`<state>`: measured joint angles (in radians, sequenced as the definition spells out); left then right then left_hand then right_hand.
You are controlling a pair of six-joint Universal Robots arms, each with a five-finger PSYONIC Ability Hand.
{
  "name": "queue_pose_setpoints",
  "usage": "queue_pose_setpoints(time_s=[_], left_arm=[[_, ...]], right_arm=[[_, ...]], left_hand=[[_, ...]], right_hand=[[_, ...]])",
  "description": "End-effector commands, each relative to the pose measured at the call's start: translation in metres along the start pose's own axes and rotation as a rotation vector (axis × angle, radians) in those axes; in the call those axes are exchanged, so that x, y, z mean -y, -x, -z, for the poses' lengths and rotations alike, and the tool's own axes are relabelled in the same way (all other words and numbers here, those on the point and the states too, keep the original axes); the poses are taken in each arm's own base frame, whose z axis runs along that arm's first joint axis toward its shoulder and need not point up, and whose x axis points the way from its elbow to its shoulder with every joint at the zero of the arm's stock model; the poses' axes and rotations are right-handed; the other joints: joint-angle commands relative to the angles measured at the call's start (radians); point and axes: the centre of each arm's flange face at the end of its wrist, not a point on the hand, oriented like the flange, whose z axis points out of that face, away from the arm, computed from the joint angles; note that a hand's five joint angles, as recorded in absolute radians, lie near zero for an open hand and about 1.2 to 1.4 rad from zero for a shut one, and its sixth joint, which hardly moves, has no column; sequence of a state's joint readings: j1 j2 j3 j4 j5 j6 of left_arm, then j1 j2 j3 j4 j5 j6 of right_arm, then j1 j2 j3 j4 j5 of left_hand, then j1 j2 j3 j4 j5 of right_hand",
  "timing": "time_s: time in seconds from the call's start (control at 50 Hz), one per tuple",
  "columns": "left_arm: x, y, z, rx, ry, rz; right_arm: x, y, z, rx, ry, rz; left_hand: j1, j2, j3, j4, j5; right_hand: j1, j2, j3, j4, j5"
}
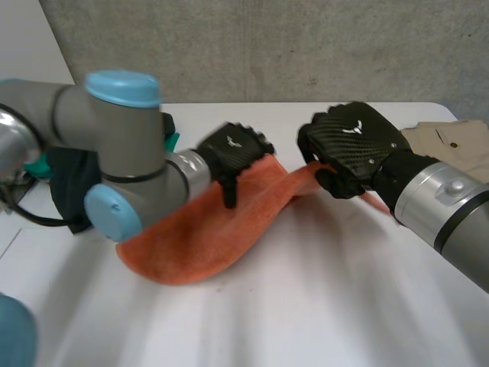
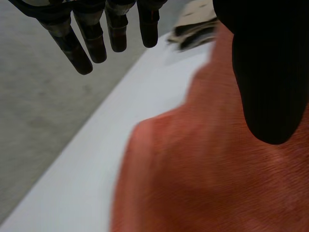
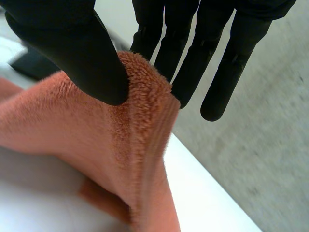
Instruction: Fold the laundry.
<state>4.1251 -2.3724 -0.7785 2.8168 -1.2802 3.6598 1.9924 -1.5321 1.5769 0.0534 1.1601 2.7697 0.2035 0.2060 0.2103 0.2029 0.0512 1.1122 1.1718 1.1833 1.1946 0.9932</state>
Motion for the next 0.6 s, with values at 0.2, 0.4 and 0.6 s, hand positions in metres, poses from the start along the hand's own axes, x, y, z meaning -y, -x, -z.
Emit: queue_pose_setpoints(time_s=[0.2, 0.4, 0.6], left_arm=[[0.029, -0.020, -0.004, -0.039, -0.015, -0.031], [0.135, 0.064, 0.046, 0.486, -0.437, 0.009], [0.131, 0.041, 0.080, 0.495, -0.477, 0.017]], right_arm=[[-0.002, -0.030, -0.027, -0.062, -0.017, 0.010], [0.015, -0.075, -0.070, -0.235, -0.077, 0.099], [0.026, -0.054, -0.084, -0.226, -0.198, 0.103]], left_hand=[[1.193, 1.190, 1.186, 1.193, 1.171], [1.193, 1.190, 1.186, 1.193, 1.171], [1.193, 1.190, 1.186, 1.193, 1.171]], right_hand=[[0.284, 0.224, 0.213, 0.202, 0.229], [0.284, 0.224, 0.213, 0.202, 0.229], [0.284, 0.224, 0.213, 0.202, 0.229]])
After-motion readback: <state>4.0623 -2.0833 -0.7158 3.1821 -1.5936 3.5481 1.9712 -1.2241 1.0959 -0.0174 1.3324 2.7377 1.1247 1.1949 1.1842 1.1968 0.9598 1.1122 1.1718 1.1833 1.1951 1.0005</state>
